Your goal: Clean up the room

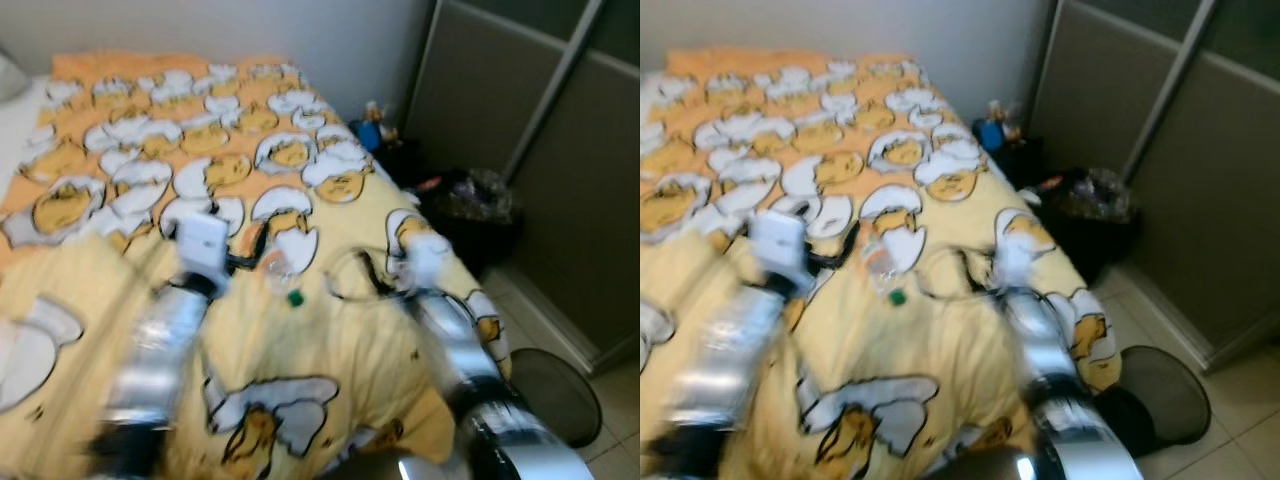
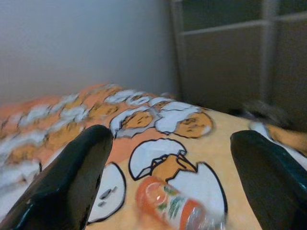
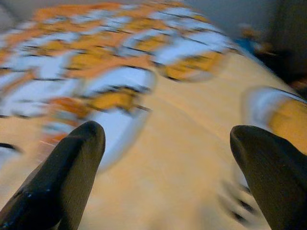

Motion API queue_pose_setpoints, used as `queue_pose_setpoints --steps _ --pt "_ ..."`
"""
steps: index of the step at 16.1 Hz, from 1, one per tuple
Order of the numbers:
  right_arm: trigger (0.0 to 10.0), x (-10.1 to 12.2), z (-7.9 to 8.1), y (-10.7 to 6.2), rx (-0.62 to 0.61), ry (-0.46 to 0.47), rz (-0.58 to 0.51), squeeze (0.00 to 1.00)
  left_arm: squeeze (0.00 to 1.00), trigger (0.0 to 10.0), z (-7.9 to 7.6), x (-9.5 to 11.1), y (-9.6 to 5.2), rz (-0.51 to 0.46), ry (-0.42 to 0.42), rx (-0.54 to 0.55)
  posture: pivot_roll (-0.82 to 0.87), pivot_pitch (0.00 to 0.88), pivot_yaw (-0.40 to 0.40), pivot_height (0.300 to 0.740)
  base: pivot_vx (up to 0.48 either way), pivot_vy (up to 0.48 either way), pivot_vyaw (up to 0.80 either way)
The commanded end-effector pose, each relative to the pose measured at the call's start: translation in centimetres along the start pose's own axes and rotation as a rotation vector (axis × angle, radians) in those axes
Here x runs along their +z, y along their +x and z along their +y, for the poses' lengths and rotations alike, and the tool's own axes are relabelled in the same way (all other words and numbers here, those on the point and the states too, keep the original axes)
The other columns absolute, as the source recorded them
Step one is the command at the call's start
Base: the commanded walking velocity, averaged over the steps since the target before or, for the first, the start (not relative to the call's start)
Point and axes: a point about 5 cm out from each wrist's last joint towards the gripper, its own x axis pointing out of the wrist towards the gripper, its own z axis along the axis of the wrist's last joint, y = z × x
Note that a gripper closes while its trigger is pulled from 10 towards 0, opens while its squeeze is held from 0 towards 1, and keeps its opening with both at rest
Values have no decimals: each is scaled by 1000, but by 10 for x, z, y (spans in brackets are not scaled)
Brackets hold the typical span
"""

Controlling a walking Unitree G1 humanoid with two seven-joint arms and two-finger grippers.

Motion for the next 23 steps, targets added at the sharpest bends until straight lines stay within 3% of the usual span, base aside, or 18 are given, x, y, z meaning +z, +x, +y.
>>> queue_pose_setpoints --steps 1,4,6,7,8,9,11,13,15,17,18,19,21,23 --pt "10000 3 -3 3 -26 11 0 0 0 10000 -12 15 -5 -20 -13 -127 456 259 -33 740 0 0 0" --pt "10000 15 8 14 -10 -13 8 0 0 10000 -21 38 -33 -37 42 -185 547 307 -75 740 0 0 0" --pt "10000 20 11 19 -2 -9 10 0 0 10000 -19 42 -49 -12 -22 -72 578 337 -92 740 0 0 0" --pt "10000 25 15 23 15 -24 27 0 0 10000 -14 36 -74 53 -21 118 624 392 -97 740 0 0 0" --pt "10000 26 17 24 20 -27 30 0 0 10000 -13 38 -84 73 0 159 641 412 -97 740 0 0 0" --pt "10000 30 21 26 34 -21 22 0 0 10000 -15 46 -96 76 72 192 665 435 -94 740 0 0 0" --pt "10000 27 26 27 37 -24 49 0 0 10000 -18 51 -104 87 68 211 683 457 -93 740 0 0 0" --pt "10000 20 32 27 48 45 87 0 0 10000 -17 54 -111 111 77 240 702 472 -95 740 0 0 0" --pt "10000 18 40 27 88 71 109 0 0 10000 -30 57 -111 122 31 155 706 481 -95 740 0 0 0" --pt "0 16 41 27 94 47 129 0 0 10000 -62 58 -113 152 -61 -95 703 476 -102 740 0 0 0" --pt "0 17 42 28 94 36 131 0 0 10000 -81 62 -115 152 -105 -243 699 471 -103 740 0 0 0" --pt "0 19 42 29 97 29 126 0 0 10000 -87 67 -114 139 -123 -283 691 465 -102 740 0 0 0" --pt "0 27 46 31 121 -12 96 0 0 10000 -88 78 -103 81 -127 -319 680 452 -100 740 0 0 0" --pt "0 31 47 33 126 -7 86 0 0 10000 -83 81 -96 36 -68 -309 673 442 -96 740 0 0 0"
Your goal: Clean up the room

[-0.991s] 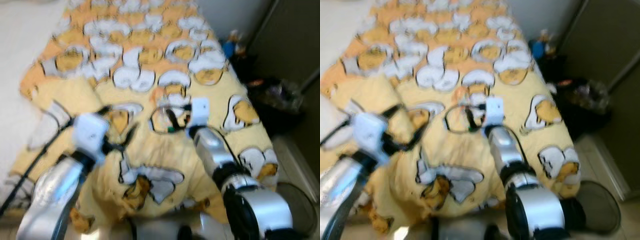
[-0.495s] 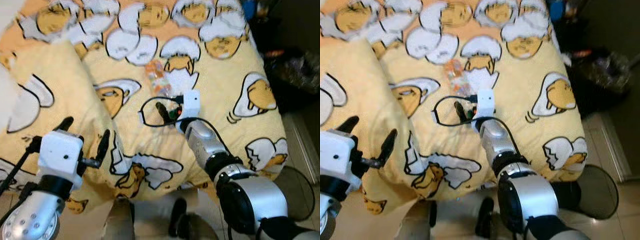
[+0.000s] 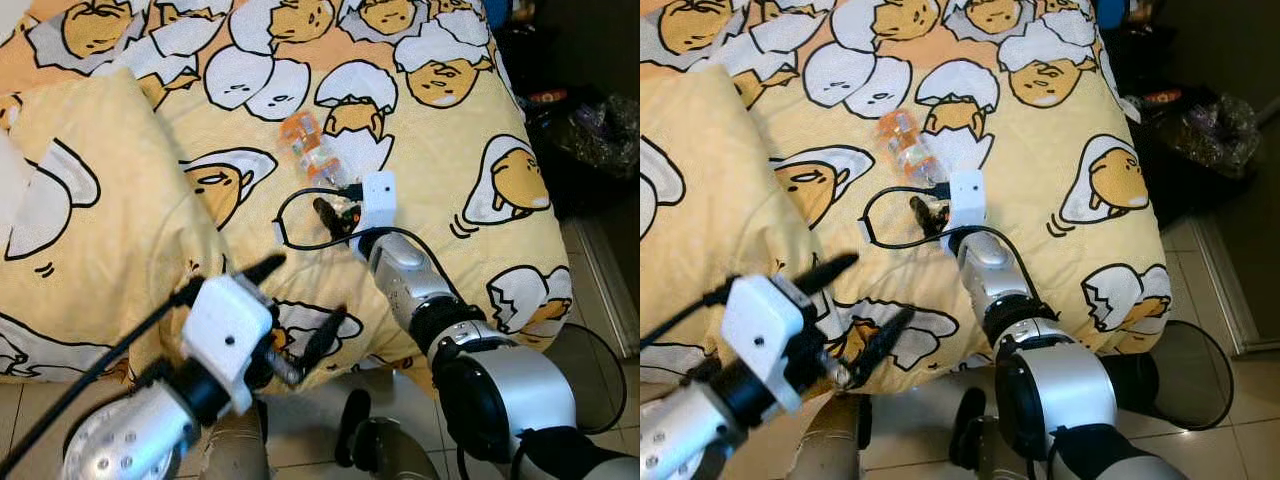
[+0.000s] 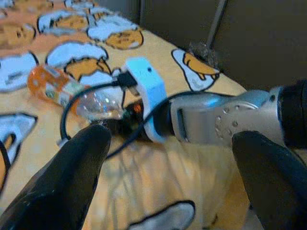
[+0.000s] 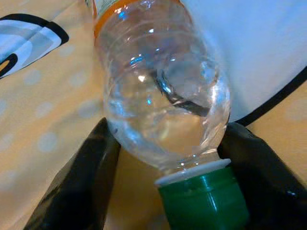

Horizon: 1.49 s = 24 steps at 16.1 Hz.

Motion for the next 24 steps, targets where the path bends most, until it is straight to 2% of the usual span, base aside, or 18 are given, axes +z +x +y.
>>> queue_pose_setpoints --steps 1,4,7,8,9,10,12,13,14,15,16,17,18,19,20,21,22,24 --pt "0 -15 2 -3 7 20 63 0 0 10000 -3 -5 0 23 -13 -34 669 436 -96 740 0 0 0" --pt "0 -12 -1 -2 1 18 57 0 0 10000 0 -12 6 54 -14 -77 643 398 -97 740 0 0 0" --pt "0 -3 -8 -2 -34 11 21 0 0 10000 5 -22 11 81 -17 -74 629 345 -99 740 0 0 0" --pt "0 10 -17 -2 -74 -11 -39 0 0 10000 11 -32 15 90 -29 -57 594 258 -103 740 0 0 0" --pt "0 17 -23 -3 -97 -27 -73 0 0 10000 14 -38 19 95 -36 -47 580 235 -102 740 0 0 0" --pt "0 33 -39 -7 -146 -64 -158 0 0 10000 27 -56 30 108 -92 21 512 131 -104 740 0 0 0" --pt "0 41 -50 -11 -174 -74 -207 0 0 10000 41 -71 37 144 -157 123 498 111 -106 740 0 0 0" --pt "0 45 -70 -22 -224 -120 -270 0 0 10000 57 -82 52 112 -239 183 376 0 -85 740 0 0 0" --pt "0 46 -78 -28 -248 -138 -291 0 0 10000 62 -85 57 94 -274 196 376 0 -85 740 0 0 0" --pt "0 37 -102 -46 -360 -156 -331 0 0 10000 69 -92 71 87 -252 212 301 0 -71 740 0 0 0" --pt "0 28 -111 -58 -425 -170 -343 0 0 10000 70 -93 75 91 -218 210 292 0 -66 740 0 0 0" --pt "0 14 -123 -82 -544 -200 -405 0 0 10000 70 -97 81 90 -211 207 246 0 -50 740 0 0 0" --pt "0 1 -127 -98 -589 -234 -414 0 0 10000 71 -99 85 88 -221 200 198 0 -33 740 0 0 0" --pt "0 -54 -126 -134 -636 -242 -324 0 0 10000 68 -109 96 94 -222 201 143 0 4 740 0 -480 0" --pt "0 -86 -121 -151 -637 -212 -233 0 0 10000 64 -114 105 99 -232 197 107 0 30 740 0 -480 -738" --pt "0 -94 -118 -154 -635 -195 -211 0 0 10000 62 -117 109 94 -249 193 107 0 30 740 0 -472 -706" --pt "0 -106 -114 -156 -623 -181 -168 0 0 10000 54 -120 118 87 -250 160 68 0 64 740 0 -472 -644" --pt "0 -109 -112 -161 -638 -164 -158 0 0 10000 47 -123 122 89 -250 133 42 0 75 740 0 -471 -644"
